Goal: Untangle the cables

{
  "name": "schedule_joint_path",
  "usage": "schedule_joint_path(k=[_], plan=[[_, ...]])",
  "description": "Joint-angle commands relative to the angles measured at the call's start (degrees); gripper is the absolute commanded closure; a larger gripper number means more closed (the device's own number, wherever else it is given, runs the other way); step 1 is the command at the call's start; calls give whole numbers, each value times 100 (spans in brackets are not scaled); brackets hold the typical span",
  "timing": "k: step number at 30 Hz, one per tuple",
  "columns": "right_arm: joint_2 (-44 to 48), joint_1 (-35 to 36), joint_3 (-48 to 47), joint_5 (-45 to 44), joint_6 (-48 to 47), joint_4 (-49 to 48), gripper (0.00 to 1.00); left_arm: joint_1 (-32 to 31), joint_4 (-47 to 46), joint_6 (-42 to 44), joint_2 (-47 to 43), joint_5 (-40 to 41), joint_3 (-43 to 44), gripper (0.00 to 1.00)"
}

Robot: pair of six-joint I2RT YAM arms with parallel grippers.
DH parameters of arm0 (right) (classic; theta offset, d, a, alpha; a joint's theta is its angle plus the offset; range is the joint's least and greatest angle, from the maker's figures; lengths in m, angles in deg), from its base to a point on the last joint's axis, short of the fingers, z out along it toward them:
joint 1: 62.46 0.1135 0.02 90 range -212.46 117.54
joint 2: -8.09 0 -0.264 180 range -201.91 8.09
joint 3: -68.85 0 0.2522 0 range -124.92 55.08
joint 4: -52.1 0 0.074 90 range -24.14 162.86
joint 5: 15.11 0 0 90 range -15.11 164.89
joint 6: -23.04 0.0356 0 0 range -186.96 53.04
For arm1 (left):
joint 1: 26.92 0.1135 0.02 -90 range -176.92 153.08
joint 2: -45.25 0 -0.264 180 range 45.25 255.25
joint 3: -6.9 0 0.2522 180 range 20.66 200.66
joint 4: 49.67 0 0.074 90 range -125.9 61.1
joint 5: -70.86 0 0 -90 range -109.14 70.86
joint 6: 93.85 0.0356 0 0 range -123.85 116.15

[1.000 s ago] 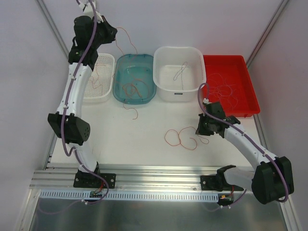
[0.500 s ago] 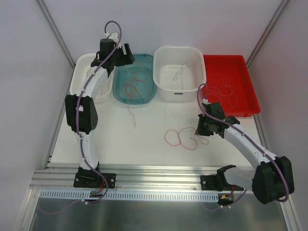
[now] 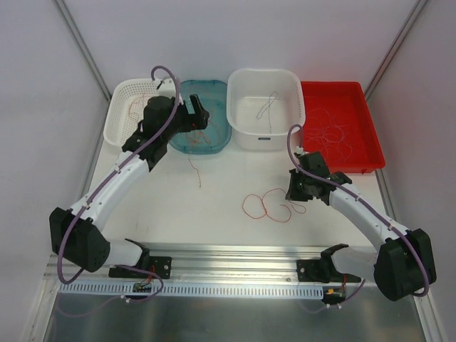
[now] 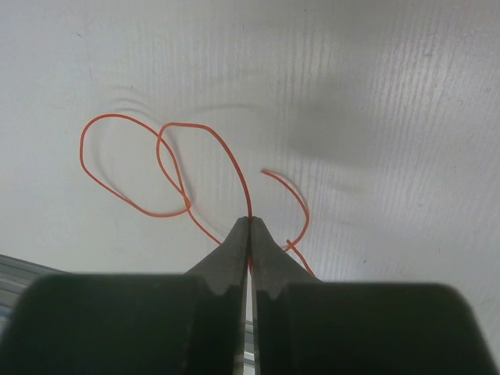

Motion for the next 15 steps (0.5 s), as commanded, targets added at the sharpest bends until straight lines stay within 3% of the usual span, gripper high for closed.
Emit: schedule_joint_path(k=[1,9,15], plan=[[25,108,-61,-4,-10,-172,98,55,16,-1224,-261,551,-1126,12],[7,205,-18,32,-19,-269,98,-568,-28,-1981,-289,1035,-2499,23],[95,240,53,14,8,-287,98,-692,-134,-2376,659,1194,-2658,45]])
